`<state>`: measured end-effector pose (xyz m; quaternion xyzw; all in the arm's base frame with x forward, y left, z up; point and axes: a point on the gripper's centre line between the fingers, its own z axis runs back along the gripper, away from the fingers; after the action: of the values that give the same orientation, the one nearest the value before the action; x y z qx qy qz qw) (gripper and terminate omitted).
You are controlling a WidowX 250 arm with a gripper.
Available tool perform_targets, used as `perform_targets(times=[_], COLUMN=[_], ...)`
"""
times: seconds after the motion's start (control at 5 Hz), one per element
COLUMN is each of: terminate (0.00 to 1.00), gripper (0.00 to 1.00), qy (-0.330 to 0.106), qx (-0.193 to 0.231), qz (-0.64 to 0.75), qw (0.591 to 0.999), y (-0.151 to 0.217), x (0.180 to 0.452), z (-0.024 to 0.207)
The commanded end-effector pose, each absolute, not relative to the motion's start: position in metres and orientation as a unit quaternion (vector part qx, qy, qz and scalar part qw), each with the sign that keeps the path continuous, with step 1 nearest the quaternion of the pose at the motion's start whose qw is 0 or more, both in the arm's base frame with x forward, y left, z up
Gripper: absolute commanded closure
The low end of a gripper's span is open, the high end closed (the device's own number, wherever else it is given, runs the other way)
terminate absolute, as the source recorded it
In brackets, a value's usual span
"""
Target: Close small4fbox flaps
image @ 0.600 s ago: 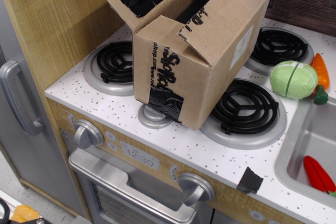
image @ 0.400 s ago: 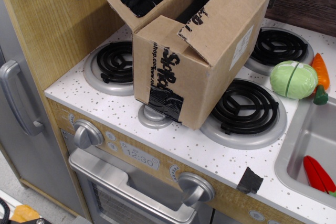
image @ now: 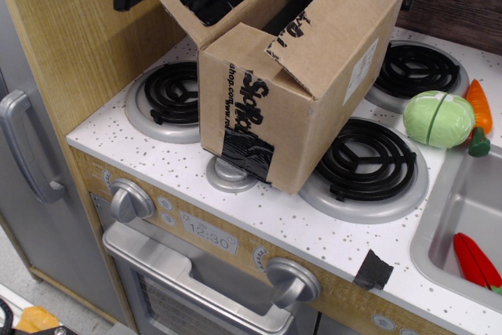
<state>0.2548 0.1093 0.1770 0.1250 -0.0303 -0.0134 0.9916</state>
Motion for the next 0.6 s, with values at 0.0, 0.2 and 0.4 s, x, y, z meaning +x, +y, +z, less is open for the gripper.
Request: perform_targets(times=[0.0,0.2,0.4], terminate=[0.00,0.00,0.00], gripper=[0.00,0.00,0.00], qy=[-0.057,-0.065,-0.078], qx=[0.155,0.175,0.184], qz=[-0.021,-0.013,-0.003], qw=[0.986,0.982,0.980], y=[0.119,0.121,0.128], x=[0.273,0.280,0.288], z=[0.179,0.178,0.182])
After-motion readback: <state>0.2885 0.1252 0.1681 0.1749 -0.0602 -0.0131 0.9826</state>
